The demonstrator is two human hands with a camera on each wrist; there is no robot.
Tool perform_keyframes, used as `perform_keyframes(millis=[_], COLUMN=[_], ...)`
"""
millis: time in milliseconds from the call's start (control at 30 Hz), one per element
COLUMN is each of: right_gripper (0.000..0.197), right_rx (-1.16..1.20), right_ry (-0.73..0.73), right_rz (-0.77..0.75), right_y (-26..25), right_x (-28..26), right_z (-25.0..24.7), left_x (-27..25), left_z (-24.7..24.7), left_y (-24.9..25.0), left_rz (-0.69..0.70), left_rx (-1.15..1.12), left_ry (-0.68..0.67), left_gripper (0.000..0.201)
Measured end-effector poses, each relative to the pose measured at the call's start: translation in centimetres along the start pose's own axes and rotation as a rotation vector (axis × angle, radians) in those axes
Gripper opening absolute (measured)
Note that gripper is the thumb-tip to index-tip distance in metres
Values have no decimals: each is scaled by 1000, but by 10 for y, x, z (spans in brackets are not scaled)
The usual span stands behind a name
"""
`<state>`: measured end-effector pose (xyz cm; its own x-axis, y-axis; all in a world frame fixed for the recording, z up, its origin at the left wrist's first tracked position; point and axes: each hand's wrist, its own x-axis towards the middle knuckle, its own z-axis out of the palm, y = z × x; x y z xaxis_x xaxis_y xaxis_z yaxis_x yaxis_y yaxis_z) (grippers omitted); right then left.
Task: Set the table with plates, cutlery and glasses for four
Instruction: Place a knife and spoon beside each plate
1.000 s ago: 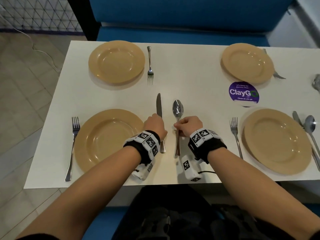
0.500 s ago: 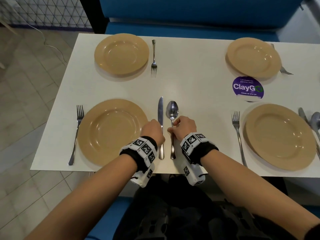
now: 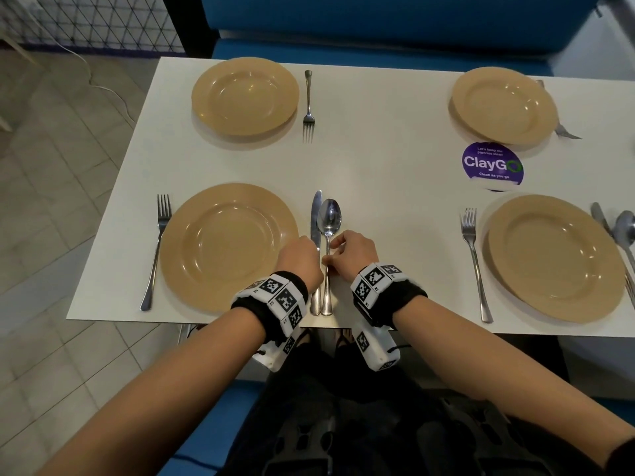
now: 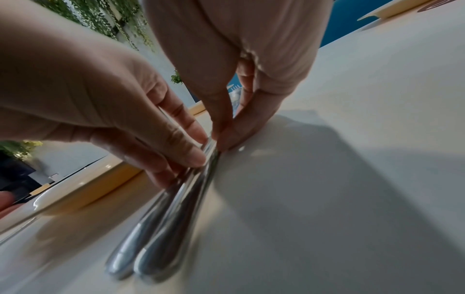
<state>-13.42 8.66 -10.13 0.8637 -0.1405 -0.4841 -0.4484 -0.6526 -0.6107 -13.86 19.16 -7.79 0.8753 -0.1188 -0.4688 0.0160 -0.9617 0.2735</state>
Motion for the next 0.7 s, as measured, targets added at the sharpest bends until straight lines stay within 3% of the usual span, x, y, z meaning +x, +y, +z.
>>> perform_keyframes(millis=[700], right_gripper=[31], right_rx=[-16], right_ry=[-1], right_rz=[-23], right_y=[-6], right_x=[-5], right_z=[3], left_x=[-11], left_z=[-9], left_y=[-4], left_rz=[0], left_rx=[-8], left_ry=[-2], left_gripper=[22])
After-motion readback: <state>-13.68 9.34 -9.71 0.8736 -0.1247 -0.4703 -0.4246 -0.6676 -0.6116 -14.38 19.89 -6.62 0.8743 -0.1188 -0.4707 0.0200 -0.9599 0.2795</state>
